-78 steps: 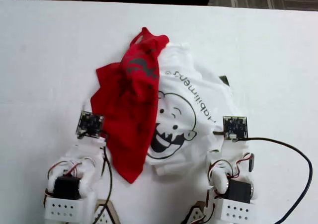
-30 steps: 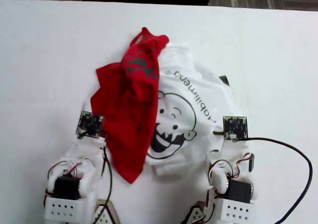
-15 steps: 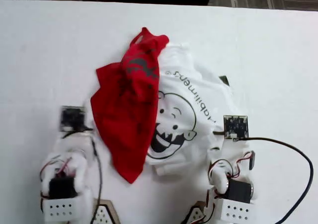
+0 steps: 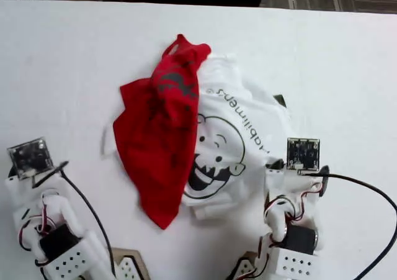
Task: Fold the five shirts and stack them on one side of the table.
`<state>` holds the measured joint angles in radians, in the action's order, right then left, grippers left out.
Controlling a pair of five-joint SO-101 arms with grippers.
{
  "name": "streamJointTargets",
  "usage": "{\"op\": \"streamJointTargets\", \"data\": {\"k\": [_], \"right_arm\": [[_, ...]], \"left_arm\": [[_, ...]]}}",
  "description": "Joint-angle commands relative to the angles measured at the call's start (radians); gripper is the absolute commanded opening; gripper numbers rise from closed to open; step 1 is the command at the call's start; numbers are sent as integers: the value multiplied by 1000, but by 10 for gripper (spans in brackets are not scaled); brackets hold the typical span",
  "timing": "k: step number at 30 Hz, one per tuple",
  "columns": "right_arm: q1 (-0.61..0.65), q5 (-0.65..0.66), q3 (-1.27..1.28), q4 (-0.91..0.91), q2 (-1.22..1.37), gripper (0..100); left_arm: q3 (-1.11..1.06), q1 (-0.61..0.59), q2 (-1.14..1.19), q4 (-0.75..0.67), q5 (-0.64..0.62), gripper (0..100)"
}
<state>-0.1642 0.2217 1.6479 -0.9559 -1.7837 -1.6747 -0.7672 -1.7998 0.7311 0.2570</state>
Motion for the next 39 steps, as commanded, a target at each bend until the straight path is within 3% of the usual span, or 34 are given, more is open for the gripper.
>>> {"op": "streamJointTargets", "data": {"k": [1,6,12,17,22,25,33,39], "right_arm": [[-51,80,-187,22,-5,373],[-4,83,-437,-96,-4,373],[12,77,-776,-206,64,373],[39,81,-1040,-360,398,373],[44,74,-1264,-501,797,373],[48,74,-1252,-533,972,373],[44,74,-1189,-550,1124,373],[15,-52,-1119,-374,1115,373]], "left_arm": [[13,31,-21,20,34,55],[225,153,-20,166,6,192],[572,334,12,368,-83,190],[794,445,288,489,-144,188],[966,499,647,496,-184,188],[1003,497,784,517,-152,188],[970,503,832,436,-146,188],[858,620,833,315,101,188]]}}
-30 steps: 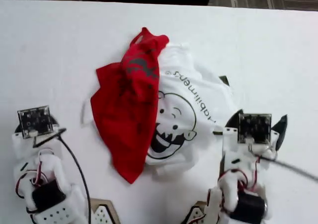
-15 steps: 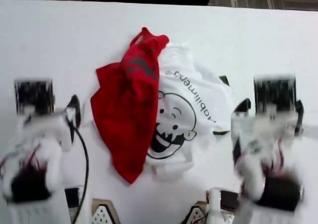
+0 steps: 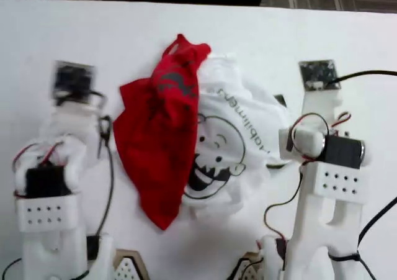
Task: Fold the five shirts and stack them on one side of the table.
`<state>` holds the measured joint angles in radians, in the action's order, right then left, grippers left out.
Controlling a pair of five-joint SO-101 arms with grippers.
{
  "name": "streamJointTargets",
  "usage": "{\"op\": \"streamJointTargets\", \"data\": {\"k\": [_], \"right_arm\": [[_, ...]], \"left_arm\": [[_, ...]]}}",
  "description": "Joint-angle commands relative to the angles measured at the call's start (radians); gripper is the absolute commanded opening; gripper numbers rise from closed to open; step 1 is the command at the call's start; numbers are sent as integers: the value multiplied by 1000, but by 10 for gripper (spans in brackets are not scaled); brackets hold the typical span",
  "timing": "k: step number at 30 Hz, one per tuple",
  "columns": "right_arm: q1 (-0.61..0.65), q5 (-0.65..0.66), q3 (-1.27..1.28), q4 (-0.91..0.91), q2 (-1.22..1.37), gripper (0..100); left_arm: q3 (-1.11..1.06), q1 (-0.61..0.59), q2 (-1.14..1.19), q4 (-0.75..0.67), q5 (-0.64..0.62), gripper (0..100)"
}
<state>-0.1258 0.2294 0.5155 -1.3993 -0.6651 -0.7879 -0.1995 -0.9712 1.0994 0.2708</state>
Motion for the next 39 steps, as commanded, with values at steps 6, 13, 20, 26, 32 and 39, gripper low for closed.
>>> {"op": "streamJointTargets", "data": {"k": [6,13,20,26,32,39], "right_arm": [[45,236,20,90,-5,373],[50,302,20,81,-5,373],[28,209,21,53,7,373],[27,209,21,45,7,373],[27,201,21,61,-4,373],[27,209,21,62,2,373]], "left_arm": [[-147,141,6,-60,118,188],[-150,143,101,-137,110,188],[127,149,566,-213,-6,188],[550,236,855,57,-49,188],[794,316,967,264,-52,188],[846,414,967,322,-57,190]]}}
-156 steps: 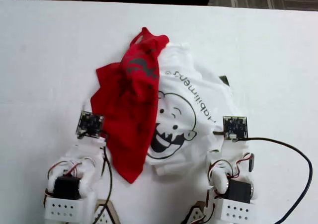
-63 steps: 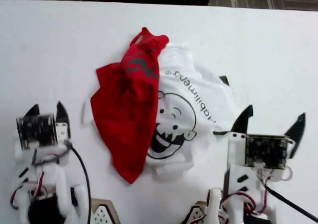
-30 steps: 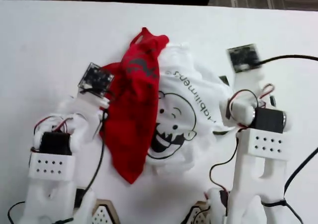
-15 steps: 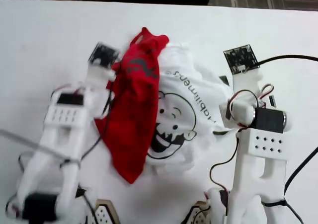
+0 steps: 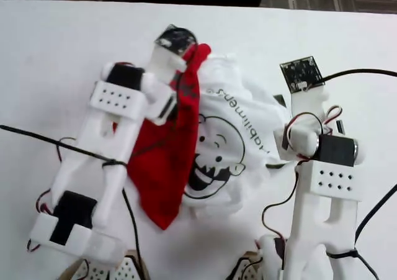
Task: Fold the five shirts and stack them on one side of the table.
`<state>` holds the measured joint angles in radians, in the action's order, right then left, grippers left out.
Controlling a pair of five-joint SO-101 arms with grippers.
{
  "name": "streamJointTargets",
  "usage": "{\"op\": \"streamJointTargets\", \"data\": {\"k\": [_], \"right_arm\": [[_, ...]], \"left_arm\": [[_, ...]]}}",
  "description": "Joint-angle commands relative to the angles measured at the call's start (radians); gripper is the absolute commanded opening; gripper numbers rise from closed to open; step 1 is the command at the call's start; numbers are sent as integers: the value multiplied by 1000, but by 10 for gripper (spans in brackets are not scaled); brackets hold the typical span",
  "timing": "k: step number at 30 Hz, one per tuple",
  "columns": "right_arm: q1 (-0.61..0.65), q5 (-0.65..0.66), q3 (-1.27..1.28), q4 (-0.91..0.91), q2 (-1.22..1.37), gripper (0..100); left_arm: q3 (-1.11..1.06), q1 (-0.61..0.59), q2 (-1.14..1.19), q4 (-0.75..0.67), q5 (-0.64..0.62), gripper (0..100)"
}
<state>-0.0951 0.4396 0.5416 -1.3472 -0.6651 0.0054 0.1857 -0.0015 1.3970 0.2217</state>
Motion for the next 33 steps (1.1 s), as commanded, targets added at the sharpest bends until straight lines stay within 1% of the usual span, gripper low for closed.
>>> {"op": "streamJointTargets", "data": {"k": [1,5,9,13,15,17,19,21,23,24,26,28,33], "right_arm": [[-2,-2,-5,10,2,373],[-5,-2,-5,8,4,373],[-7,0,-5,8,4,373],[-7,0,-5,-12,-4,373],[-5,0,-5,-21,-4,373],[-8,0,-5,-21,-4,373],[-8,0,-5,-27,-4,373],[-7,0,-5,-35,-4,373],[-8,0,-5,-35,-4,373],[-10,0,-5,-35,-4,373],[-10,0,-5,-41,-4,373],[-10,0,-5,-48,-4,373],[-10,0,-5,-48,-4,373]], "left_arm": [[50,34,-2,23,-8,190],[41,37,6,5,-8,199],[-10,37,35,-41,-8,264],[-36,31,138,-46,-3,259],[-35,37,183,-48,0,235],[-35,38,222,-51,0,189],[-35,37,255,-52,0,112],[-35,31,287,-46,0,15],[-36,18,311,-23,15,31],[-36,6,316,-14,31,24],[-33,-44,310,0,46,28],[-21,-149,279,5,49,27],[99,-522,163,5,51,27]]}}
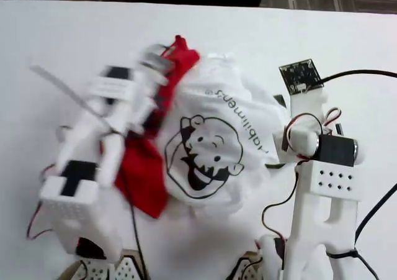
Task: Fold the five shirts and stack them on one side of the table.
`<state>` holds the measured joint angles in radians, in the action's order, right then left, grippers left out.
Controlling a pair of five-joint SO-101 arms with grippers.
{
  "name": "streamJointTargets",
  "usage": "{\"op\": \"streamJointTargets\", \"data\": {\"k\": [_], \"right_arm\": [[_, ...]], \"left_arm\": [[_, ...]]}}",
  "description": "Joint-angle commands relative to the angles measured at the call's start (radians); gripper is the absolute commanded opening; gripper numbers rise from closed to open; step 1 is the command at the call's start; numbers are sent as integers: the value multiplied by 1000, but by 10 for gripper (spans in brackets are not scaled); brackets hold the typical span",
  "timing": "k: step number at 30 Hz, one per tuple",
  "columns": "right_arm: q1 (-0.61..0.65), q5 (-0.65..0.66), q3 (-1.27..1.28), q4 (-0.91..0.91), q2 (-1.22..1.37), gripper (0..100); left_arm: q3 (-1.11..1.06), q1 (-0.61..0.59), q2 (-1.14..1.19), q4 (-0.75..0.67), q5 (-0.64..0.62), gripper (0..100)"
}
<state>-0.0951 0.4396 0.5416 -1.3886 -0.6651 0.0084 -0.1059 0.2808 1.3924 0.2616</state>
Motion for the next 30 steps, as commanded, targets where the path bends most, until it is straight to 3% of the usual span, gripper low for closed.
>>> {"op": "streamJointTargets", "data": {"k": [1,9,15,18,21,24,30], "right_arm": [[-8,0,-5,-7,-4,373],[-4,0,-5,-1,-4,373],[-2,0,-5,-1,-2,373],[-2,0,-5,-1,2,373],[-2,0,-5,-4,4,373],[-2,0,-5,-4,4,373],[-2,0,-5,-2,4,373]], "left_arm": [[128,-310,-143,9,11,27],[361,-824,-215,-23,94,27],[433,-973,-222,-72,95,28],[460,-970,-222,-41,118,63],[460,-904,-222,37,201,208],[458,-798,-222,158,199,321],[458,-473,-224,313,107,244]]}}
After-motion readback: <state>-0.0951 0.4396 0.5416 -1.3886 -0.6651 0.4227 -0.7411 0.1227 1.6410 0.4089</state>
